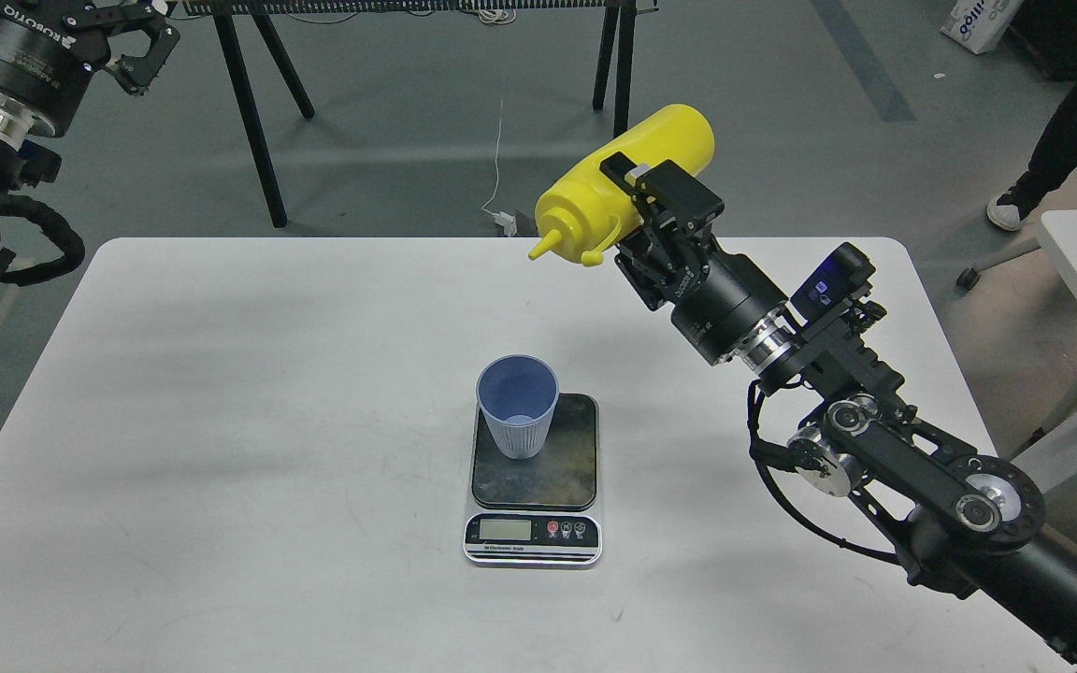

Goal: Pour seasoning into cup on scale with both arms

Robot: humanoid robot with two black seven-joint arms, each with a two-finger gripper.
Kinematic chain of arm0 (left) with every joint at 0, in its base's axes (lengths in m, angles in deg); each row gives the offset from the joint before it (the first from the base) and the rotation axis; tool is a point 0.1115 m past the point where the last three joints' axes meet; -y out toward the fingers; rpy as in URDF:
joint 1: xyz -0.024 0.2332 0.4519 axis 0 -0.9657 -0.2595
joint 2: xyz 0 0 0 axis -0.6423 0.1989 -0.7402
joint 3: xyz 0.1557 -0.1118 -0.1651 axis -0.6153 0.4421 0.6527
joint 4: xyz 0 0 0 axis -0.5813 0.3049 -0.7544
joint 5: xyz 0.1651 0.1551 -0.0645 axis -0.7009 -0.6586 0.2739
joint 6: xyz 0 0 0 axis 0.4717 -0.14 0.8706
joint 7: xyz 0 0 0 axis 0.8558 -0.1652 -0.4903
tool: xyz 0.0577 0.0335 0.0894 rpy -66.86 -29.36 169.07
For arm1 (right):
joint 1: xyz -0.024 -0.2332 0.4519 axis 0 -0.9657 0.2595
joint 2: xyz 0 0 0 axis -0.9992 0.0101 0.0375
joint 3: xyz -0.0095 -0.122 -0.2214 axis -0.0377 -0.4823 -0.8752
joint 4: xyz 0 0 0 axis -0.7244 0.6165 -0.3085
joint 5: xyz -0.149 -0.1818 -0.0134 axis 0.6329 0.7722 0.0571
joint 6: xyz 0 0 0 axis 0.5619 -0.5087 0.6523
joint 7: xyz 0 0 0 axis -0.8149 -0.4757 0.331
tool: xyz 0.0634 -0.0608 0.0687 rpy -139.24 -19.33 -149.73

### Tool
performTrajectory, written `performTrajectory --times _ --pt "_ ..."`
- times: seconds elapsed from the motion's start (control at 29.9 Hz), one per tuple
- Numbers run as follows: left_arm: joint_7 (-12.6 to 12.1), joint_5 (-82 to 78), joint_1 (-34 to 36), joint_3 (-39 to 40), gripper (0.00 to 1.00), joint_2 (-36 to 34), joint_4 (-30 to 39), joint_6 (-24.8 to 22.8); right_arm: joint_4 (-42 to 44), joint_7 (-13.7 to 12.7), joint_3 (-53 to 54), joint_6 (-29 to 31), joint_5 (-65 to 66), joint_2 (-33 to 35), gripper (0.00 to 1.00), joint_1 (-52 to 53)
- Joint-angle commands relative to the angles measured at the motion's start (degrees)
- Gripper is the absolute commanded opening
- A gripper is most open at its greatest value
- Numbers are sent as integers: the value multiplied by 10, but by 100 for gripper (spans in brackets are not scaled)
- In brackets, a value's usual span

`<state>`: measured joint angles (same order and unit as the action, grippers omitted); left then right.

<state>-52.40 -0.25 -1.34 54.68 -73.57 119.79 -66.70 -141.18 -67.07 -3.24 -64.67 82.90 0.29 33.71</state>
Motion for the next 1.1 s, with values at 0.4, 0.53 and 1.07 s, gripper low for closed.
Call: performTrajectory --times 0.4,0.53,1.07 --pt "0 0 -3 -1 100 0 0 0 74 2 -154 -37 221 11 50 137" --pt "1 0 -8 0 100 0 0 0 86 3 -181 -65 288 18 49 162" --pt "1 0 -8 1 100 0 0 0 163 26 -213 -129 462 -2 46 165"
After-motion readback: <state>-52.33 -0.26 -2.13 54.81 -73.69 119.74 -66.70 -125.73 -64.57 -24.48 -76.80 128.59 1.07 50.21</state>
